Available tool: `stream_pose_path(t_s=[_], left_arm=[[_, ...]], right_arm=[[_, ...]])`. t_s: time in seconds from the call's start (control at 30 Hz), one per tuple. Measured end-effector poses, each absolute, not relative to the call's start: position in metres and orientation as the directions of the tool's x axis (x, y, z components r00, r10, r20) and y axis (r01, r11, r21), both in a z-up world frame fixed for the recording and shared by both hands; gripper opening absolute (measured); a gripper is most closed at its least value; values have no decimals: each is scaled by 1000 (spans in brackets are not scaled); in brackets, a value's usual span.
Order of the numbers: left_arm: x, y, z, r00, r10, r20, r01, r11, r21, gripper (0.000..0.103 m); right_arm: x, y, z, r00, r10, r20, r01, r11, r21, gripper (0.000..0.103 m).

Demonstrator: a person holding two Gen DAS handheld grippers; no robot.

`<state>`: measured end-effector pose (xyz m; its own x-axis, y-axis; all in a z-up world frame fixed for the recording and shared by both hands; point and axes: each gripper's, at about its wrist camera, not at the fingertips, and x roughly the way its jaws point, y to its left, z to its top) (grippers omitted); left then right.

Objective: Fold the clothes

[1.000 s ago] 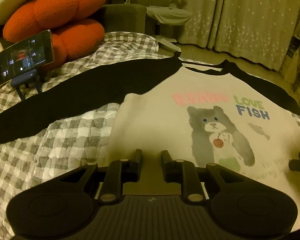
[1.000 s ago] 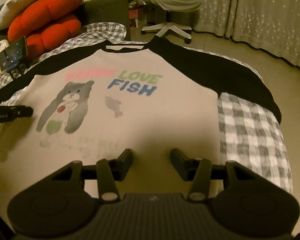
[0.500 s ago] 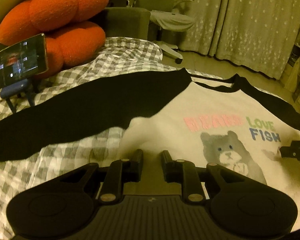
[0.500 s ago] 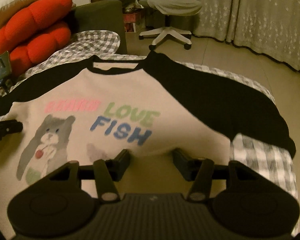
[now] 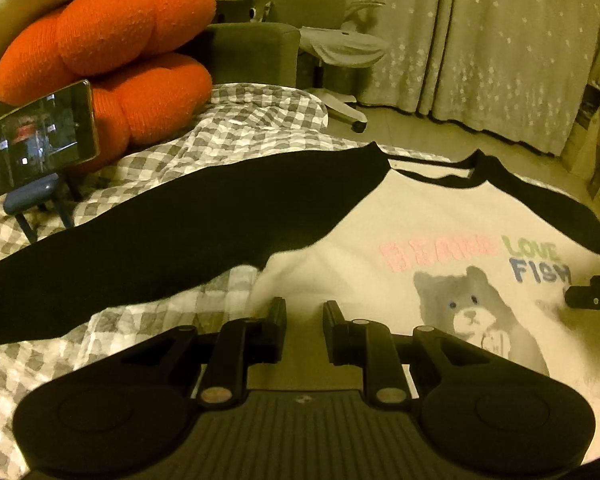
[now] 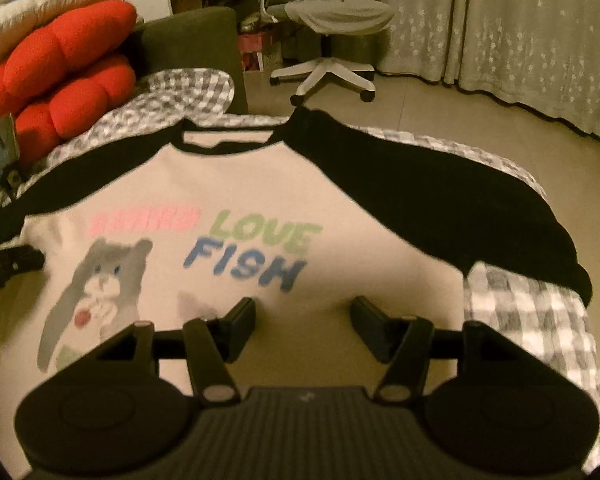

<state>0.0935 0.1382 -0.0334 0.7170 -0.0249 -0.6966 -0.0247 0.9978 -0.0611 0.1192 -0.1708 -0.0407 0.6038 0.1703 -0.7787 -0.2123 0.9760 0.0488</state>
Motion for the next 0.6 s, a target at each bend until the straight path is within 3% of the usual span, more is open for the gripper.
stream_pose_path(t_s=[0.1, 0.2, 0.4, 0.6], left_arm=[[87, 141, -29, 708, -20, -706, -21, 999, -50, 21], [82, 154, -24, 701, -47, -712, -38, 994, -103, 21], [81, 171, -24, 686, -112, -719, -49, 979, -199, 21], [79, 181, -24, 680, -92, -727, -81, 976, -200, 21]], right_arm=[[109, -178, -37, 582, 188, -791, -210, 975, 77, 56], [105, -184, -33, 602, 186, -776, -199, 977, 79, 51], [111, -188, -35, 605, 171, -778, -187, 980, 70, 52], [118, -210, -36, 602, 151, -784, -119, 988, 100, 52]])
